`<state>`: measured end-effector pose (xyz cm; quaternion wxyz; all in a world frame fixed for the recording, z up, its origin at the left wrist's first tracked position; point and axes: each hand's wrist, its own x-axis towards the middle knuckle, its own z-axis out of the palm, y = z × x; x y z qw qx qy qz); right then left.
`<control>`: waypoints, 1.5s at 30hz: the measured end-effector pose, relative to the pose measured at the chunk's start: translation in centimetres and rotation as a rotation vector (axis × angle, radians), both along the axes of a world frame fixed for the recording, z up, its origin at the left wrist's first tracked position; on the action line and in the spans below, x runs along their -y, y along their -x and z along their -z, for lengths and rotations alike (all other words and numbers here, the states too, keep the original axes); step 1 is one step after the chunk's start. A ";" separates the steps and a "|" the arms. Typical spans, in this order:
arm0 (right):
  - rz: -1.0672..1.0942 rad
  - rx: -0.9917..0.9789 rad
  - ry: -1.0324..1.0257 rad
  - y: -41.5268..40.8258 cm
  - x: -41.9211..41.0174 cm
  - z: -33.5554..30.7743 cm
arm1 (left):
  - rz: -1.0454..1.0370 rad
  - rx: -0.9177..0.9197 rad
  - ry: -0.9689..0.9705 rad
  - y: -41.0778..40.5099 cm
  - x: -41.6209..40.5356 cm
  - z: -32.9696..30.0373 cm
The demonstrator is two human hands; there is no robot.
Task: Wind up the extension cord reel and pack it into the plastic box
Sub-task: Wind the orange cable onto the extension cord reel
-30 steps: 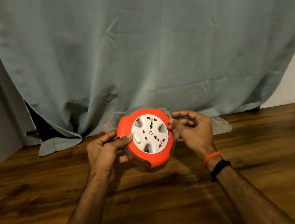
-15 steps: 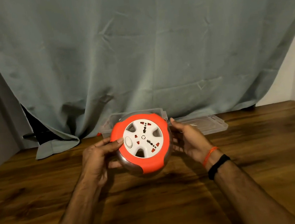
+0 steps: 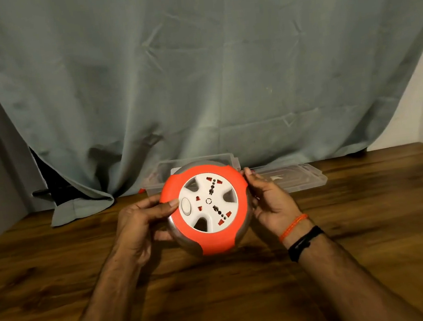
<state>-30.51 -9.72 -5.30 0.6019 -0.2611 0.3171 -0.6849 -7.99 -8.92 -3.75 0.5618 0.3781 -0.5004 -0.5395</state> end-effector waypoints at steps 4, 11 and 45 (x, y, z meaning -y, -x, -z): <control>0.089 -0.153 0.044 0.4 0.0 -0.1 | 0.010 0.025 0.006 -0.2 0.1 0.1; 0.008 -0.208 0.015 1.0 -0.3 -0.6 | 0.021 0.024 0.008 -0.8 0.3 0.3; 0.253 -0.687 -0.089 0.6 -0.4 -0.4 | -0.080 0.046 -0.005 -0.7 0.2 0.0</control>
